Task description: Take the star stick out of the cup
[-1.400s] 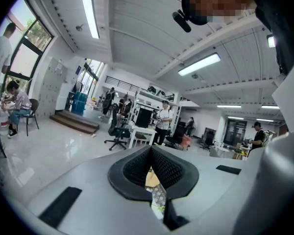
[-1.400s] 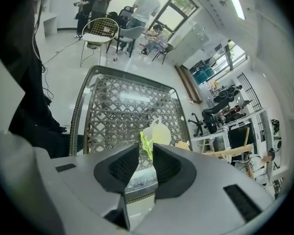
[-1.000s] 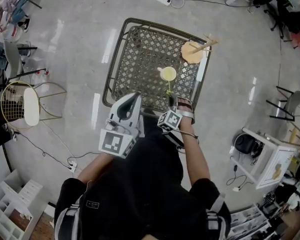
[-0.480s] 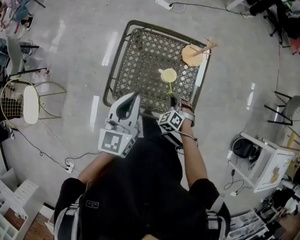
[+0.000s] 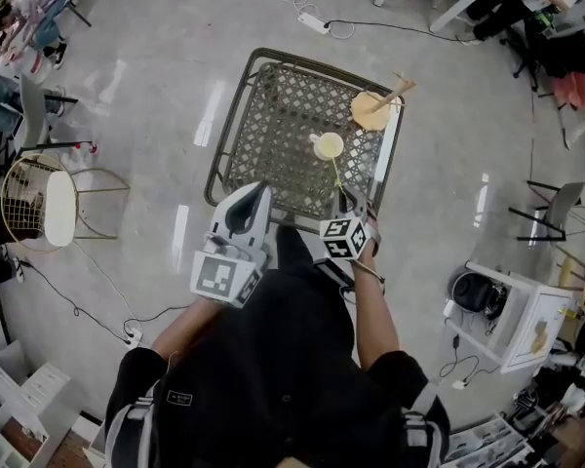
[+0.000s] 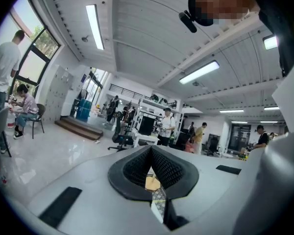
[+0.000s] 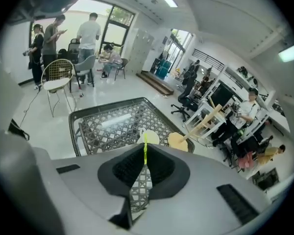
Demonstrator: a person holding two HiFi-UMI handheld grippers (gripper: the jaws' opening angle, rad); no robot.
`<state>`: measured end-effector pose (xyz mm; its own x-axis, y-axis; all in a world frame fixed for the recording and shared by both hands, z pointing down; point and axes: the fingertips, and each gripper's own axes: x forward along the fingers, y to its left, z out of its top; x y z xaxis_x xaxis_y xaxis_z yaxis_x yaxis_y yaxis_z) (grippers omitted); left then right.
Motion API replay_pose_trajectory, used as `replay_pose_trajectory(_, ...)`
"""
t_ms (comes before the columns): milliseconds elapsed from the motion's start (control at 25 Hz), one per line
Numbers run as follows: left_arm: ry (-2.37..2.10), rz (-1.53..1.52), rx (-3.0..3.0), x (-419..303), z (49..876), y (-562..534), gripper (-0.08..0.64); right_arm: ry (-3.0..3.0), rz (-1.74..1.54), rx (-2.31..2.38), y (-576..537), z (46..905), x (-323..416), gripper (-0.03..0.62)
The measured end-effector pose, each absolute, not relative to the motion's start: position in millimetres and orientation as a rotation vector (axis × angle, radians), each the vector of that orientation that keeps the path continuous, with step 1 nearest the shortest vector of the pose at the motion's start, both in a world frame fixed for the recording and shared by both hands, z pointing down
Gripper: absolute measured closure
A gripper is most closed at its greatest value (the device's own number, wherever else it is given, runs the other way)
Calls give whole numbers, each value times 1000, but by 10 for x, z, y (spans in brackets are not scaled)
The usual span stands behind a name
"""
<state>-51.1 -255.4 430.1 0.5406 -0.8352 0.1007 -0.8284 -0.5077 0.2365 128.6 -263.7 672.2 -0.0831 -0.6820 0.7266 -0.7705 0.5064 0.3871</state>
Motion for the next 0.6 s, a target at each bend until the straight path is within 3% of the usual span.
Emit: replay_pose_trajectory(600, -1305, -118, 2600, -856, 4055, -1385, 543, -1929, 406, 1788, -1349, 5610, 1128, 572)
